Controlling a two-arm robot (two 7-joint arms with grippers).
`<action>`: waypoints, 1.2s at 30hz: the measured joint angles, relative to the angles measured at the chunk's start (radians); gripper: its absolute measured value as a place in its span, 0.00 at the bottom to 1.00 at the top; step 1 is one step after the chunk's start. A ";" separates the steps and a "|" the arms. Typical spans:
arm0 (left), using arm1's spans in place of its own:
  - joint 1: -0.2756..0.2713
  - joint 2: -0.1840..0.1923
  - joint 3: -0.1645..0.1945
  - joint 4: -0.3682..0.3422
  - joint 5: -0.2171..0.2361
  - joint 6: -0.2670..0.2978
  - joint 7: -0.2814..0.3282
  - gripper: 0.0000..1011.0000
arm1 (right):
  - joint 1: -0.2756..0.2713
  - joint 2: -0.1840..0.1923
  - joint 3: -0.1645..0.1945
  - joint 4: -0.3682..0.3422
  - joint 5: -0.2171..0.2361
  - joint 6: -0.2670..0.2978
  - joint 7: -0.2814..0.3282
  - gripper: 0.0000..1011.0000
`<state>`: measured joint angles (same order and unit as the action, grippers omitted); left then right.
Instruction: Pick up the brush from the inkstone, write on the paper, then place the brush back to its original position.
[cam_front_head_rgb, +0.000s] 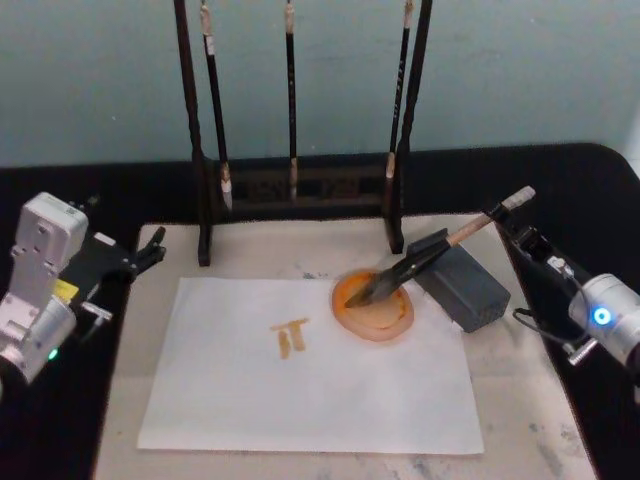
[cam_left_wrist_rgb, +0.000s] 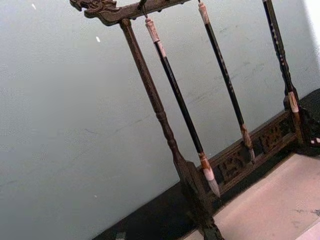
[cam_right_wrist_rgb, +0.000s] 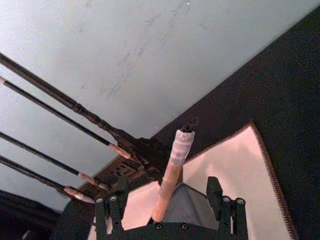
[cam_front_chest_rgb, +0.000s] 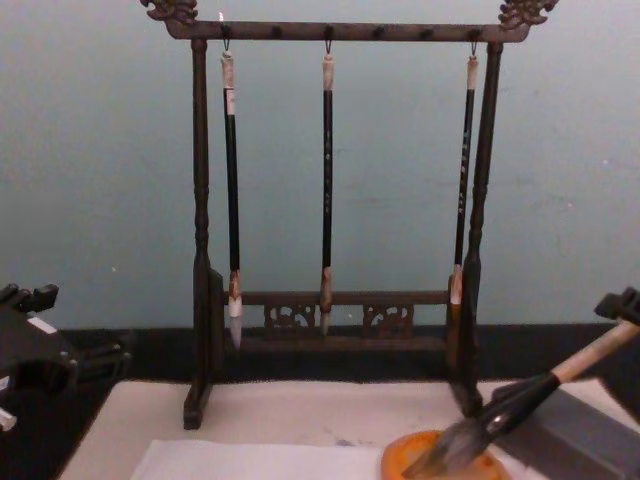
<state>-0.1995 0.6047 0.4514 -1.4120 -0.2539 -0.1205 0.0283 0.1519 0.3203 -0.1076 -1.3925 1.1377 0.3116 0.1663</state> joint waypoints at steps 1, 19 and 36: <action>0.000 0.000 0.000 0.000 0.000 0.000 0.000 1.00 | 0.006 -0.005 -0.001 0.005 0.011 0.004 -0.006 0.99; 0.000 0.000 0.000 0.000 0.000 0.000 0.000 1.00 | 0.039 -0.026 -0.026 0.039 0.093 0.006 -0.032 0.99; 0.000 0.000 0.000 0.000 0.000 0.000 0.000 1.00 | 0.054 -0.012 -0.061 0.063 0.124 -0.027 -0.042 0.99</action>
<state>-0.1995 0.6046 0.4514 -1.4120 -0.2539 -0.1205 0.0283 0.2055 0.3087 -0.1681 -1.3294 1.2617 0.2850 0.1245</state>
